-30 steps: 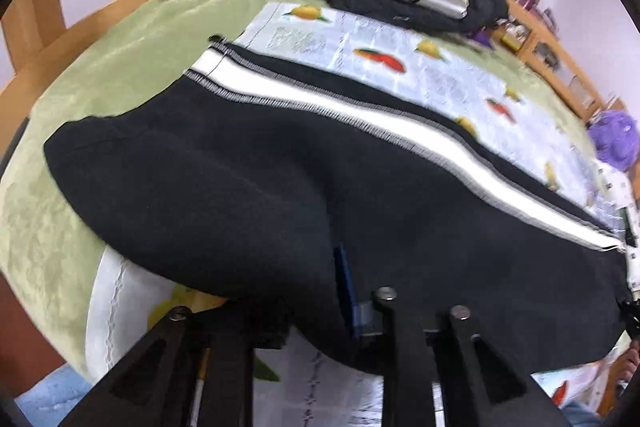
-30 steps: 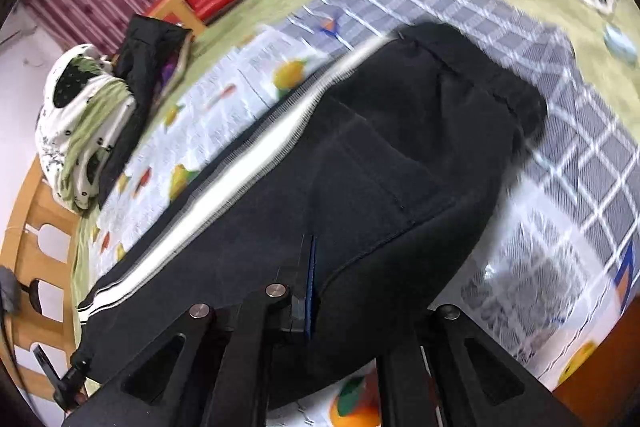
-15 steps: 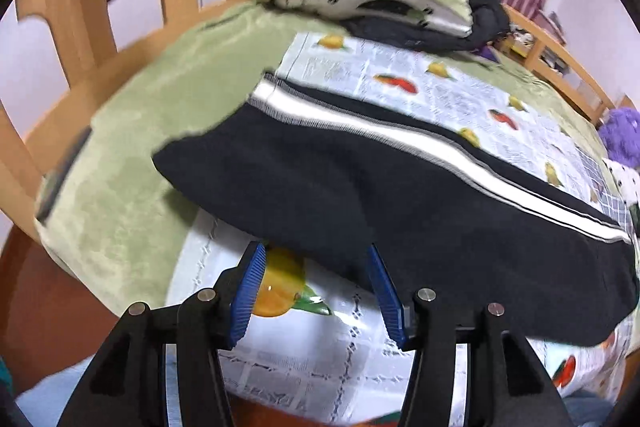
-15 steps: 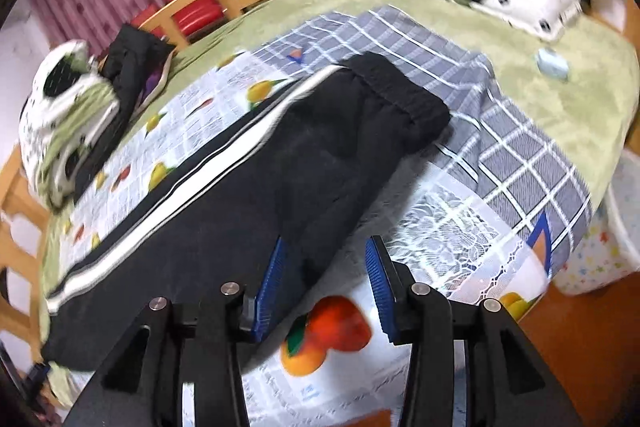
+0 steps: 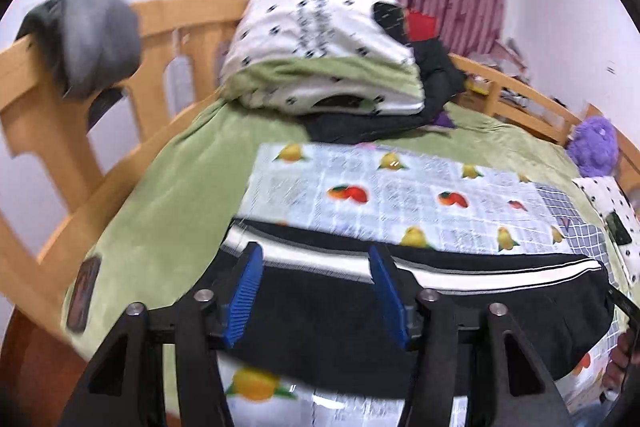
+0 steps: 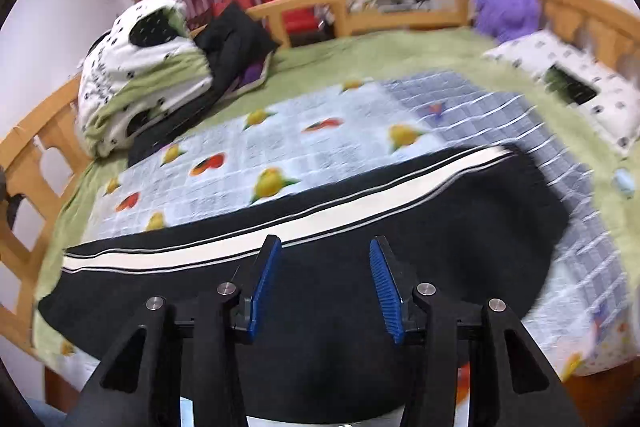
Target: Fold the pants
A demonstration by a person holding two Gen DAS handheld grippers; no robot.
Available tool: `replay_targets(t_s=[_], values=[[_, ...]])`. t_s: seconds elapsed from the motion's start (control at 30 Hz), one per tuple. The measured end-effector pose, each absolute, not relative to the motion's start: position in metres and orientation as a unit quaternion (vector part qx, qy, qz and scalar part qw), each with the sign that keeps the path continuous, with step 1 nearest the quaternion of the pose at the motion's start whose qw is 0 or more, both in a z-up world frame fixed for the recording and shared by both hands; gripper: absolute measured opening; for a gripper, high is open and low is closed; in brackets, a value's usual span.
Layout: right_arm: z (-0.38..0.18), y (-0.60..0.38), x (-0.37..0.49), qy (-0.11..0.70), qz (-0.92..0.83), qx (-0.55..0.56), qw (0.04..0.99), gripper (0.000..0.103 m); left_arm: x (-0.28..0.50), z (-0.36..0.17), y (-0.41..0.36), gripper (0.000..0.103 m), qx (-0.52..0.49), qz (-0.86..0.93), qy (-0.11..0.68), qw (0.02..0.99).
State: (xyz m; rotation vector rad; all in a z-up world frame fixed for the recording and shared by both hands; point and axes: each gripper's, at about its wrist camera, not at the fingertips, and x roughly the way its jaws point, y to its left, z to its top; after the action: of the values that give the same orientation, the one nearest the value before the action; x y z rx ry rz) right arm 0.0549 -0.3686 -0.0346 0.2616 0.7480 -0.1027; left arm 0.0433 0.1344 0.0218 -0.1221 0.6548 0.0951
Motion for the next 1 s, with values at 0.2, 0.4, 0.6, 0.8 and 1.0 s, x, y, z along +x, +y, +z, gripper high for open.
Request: replay_targets(t_s=[0.2, 0.4, 0.6, 0.8, 1.0], values=[[-0.058, -0.344, 0.085, 0.396, -0.051, 0.091, 0.912, 0.046, 0.065, -0.043, 0.122, 0.06, -0.084, 0.034, 0.353, 0.931], [-0.062, -0.335, 0.092, 0.404, -0.041, 0.073, 0.911, 0.051, 0.099, -0.055, 0.143, 0.06, -0.139, 0.073, 0.376, 0.913], [-0.071, -0.319, 0.119, 0.409, -0.032, 0.026, 0.912, 0.059, 0.115, -0.058, 0.15, 0.06, -0.237, 0.009, 0.369, 0.898], [-0.063, -0.306, 0.157, 0.425, -0.018, 0.076, 0.902, 0.059, 0.142, -0.062, 0.126, 0.06, -0.223, 0.007, 0.368, 0.903], [-0.07, -0.291, 0.178, 0.41, -0.015, 0.089, 0.908, 0.059, 0.166, -0.073, 0.098, 0.06, -0.217, -0.009, 0.388, 0.896]])
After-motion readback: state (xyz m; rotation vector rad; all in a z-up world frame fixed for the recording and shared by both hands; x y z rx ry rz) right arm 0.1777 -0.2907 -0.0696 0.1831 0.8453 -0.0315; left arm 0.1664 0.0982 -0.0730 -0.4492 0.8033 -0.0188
